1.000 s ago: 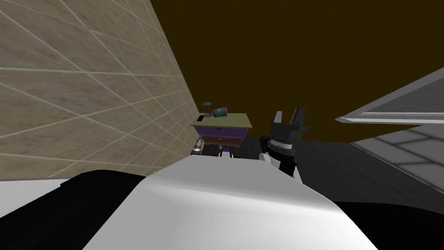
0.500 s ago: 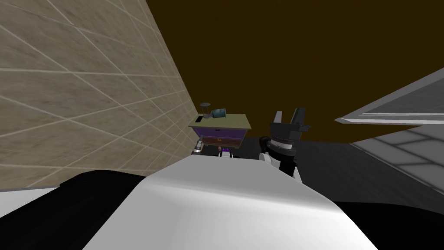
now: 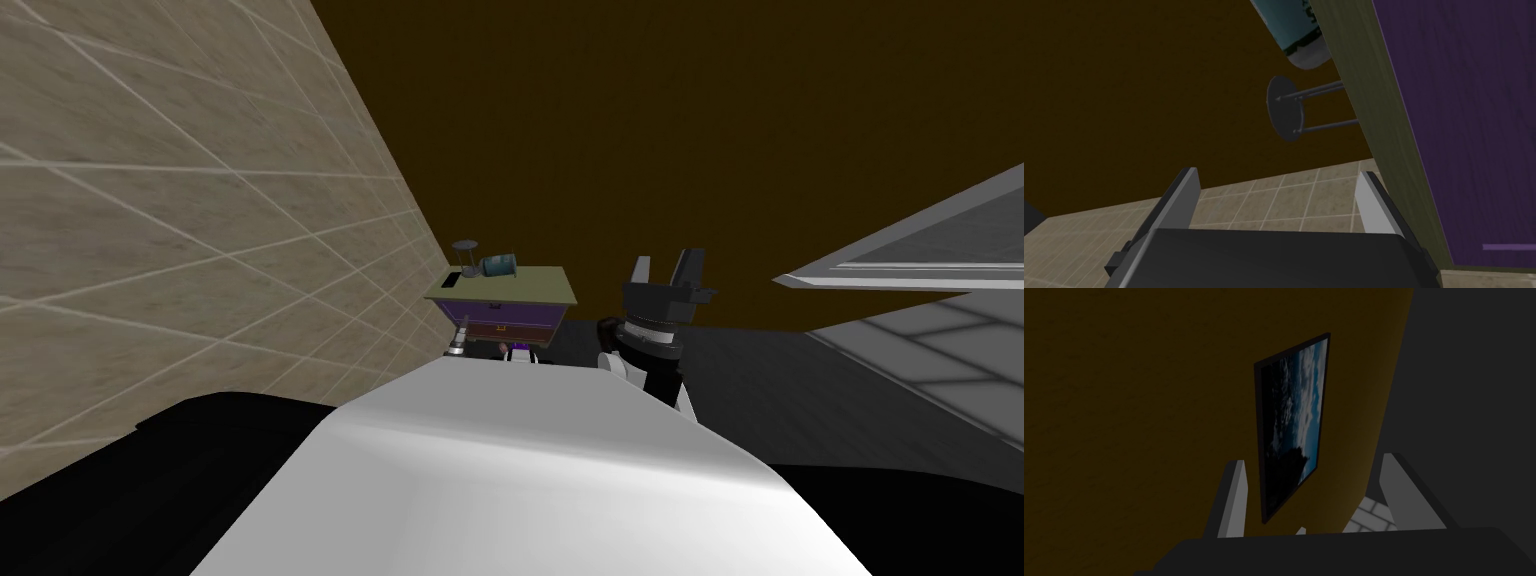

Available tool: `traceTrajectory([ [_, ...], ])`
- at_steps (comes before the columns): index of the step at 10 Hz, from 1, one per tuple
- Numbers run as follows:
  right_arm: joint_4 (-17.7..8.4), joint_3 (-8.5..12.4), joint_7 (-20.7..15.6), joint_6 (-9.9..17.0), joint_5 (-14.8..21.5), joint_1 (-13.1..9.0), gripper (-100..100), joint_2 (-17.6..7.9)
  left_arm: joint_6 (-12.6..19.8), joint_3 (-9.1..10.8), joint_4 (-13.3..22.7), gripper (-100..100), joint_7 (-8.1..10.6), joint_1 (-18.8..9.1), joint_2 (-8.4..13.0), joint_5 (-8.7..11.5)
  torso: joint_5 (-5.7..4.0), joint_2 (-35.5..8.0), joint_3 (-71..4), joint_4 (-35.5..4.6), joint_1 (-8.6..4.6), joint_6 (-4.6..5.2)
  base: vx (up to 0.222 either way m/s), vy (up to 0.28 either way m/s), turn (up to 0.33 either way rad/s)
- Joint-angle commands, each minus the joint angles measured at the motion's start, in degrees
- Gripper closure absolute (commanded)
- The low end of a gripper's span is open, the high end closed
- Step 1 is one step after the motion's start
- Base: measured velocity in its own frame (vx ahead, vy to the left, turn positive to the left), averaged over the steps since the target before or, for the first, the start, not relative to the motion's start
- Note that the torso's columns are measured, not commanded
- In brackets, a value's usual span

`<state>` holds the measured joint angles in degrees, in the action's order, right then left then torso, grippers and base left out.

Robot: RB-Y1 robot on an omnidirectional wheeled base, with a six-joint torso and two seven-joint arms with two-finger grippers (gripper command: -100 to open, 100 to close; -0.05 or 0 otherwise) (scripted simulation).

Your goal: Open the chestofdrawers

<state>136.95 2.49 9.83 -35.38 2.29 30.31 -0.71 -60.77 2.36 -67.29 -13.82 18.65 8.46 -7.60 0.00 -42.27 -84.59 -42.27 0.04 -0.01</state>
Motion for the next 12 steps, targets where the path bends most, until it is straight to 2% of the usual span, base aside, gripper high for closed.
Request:
traceTrajectory([
  [1, 0.0, 0.0, 0.0, 0.0, 0.0, 0.0, 0, 0.0, -1.7, 0.14, 3.6, -100, -0.16, -0.6, -0.4, -0.1, 0.03, -0.2, 0.1, -0.1, 0.04, 0.01, 0.047, -0.031, 0.005],
  [3, 0.0, 0.0, 0.0, 0.0, 0.0, 0.0, 0, 0.0, -4.1, 0.29, 8.3, -100, -0.44, -1.4, -1.4, -0.2, 0.01, -0.1, 0.1, -0.1, -0.01, 0.02, 0.093, -0.046, -0.027],
  [6, 0.0, 0.0, 0.0, 0.0, 0.0, 0.0, 0, 0.0, -5.3, 0.36, 10.9, -100, -0.57, -1.7, -1.9, -0.2, 0.00, 0.0, 0.0, 0.0, -0.05, 0.01, 0.079, -0.049, 0.003],
  [9, 0.0, 0.0, 0.0, 0.0, 0.0, 0.0, 0, 0.0, -8.3, 0.54, 17.0, -100, -0.91, -2.6, -4.0, -0.4, 0.00, -0.1, 0.1, 0.0, -0.05, 0.01, 0.046, -0.060, 0.012],
  [12, 0.0, 0.0, 0.0, 0.0, 0.0, 0.0, 0, 0.0, -8.3, 0.54, 17.0, -100, -0.91, -2.6, -4.0, -0.4, 0.02, -0.1, 0.0, 0.0, 0.05, 0.02, 0.024, -0.053, -0.037],
])
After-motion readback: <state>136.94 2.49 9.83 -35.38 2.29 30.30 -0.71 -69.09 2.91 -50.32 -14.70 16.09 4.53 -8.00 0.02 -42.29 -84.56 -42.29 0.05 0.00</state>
